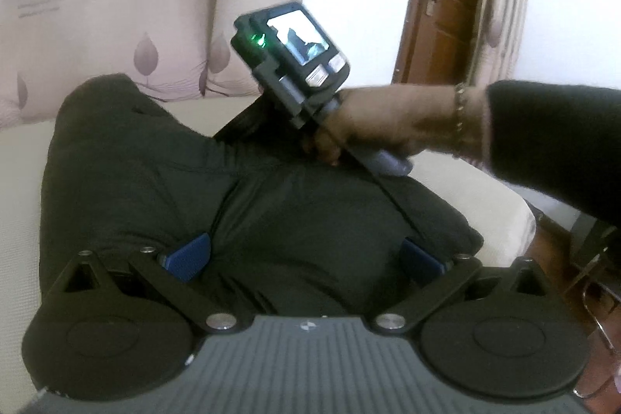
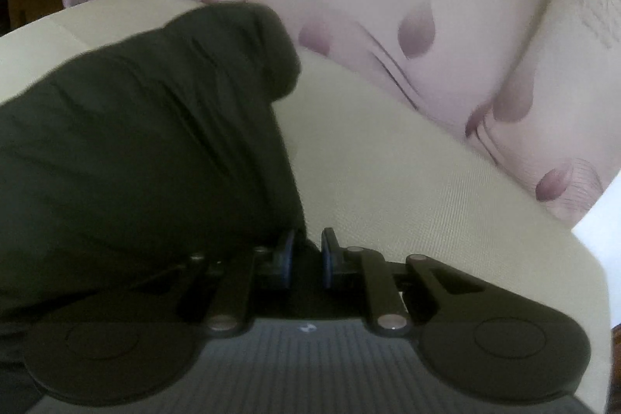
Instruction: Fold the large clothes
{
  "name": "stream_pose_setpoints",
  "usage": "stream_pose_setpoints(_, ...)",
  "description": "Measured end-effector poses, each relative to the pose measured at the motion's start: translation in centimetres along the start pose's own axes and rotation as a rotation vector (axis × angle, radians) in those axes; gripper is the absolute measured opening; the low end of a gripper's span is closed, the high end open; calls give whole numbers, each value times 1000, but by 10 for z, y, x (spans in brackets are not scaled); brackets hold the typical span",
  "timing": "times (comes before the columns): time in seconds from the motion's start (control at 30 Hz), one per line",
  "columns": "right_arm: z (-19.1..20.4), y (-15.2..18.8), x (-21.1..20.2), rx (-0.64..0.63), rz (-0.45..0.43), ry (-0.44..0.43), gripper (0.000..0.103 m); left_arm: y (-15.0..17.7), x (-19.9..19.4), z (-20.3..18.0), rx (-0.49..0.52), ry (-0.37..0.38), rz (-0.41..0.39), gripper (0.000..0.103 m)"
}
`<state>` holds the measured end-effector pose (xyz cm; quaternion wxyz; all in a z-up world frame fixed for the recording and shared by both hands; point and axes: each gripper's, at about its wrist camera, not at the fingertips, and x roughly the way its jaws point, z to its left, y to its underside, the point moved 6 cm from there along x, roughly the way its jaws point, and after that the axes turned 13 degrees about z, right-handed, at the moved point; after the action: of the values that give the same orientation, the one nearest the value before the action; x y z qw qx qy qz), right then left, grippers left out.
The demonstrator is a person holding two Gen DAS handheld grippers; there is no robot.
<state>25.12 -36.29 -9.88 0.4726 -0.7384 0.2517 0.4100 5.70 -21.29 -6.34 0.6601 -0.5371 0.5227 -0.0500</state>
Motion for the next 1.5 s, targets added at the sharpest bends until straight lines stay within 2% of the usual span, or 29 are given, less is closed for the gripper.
stream_pose_setpoints(0.1,-6,1,6,48,13,-47,14,3,2,0,-11,3,6,103)
stream_pose_setpoints(0.2,-21,2,-8,152,-5,-109,18,3,3,2,-29,5,21,103)
stream_pose_setpoints(0.27,-32,7,-35,218,-70,-126,19,2,3,1,-27,1,20,103)
stream_pose_setpoints(0.33,-35,22,-74,228,-155,-158,19,1,2,1,-34,2,18,103)
stream_pose_setpoints(0.4,-29,46,-111,204,-213,-206,19,1,2,1,-39,4,14,103)
stream_pose_setpoints(0.5,-9,92,-148,184,-250,-276,19,1,1,0,-36,-2,8,103)
stream_pose_setpoints(0.6,18,133,-160,137,-217,-233,19,3,1,0,-34,-8,1,103)
stream_pose_setpoints(0.67,33,155,-158,97,-195,-164,19,5,1,-2,-25,-14,-4,103)
stream_pose_setpoints(0.7,38,164,-156,93,-195,-121,18,7,2,-4,-19,-18,-5,103)
stream_pose_setpoints(0.77,40,176,-147,143,-190,-105,18,9,4,-5,1,-30,-5,103)
stream_pose_setpoints(0.87,43,180,-116,255,-168,-156,17,10,6,-3,20,-41,-3,103)
stream_pose_setpoints(1.0,60,163,-98,257,-166,-105,17,13,4,13,23,-55,-3,103)
stream_pose_setpoints(1.1,56,159,-94,320,-190,-186,17,15,3,19,26,-58,-7,103)
stream_pose_setpoints(1.17,58,157,-99,316,-201,-185,17,15,4,18,33,-75,-6,103)
stream_pose_setpoints(1.27,51,169,-118,372,-269,-213,18,16,4,16,35,-82,-19,103)
stream_pose_setpoints(1.37,43,183,-148,393,-359,-178,19,17,3,16,35,-87,-26,103)
stream_pose_setpoints(1.43,49,185,-156,332,-337,-137,19,18,3,16,36,-86,-30,103)
stream_pose_setpoints(1.5,60,191,-147,284,-276,-115,18,19,4,14,47,-90,-37,103)
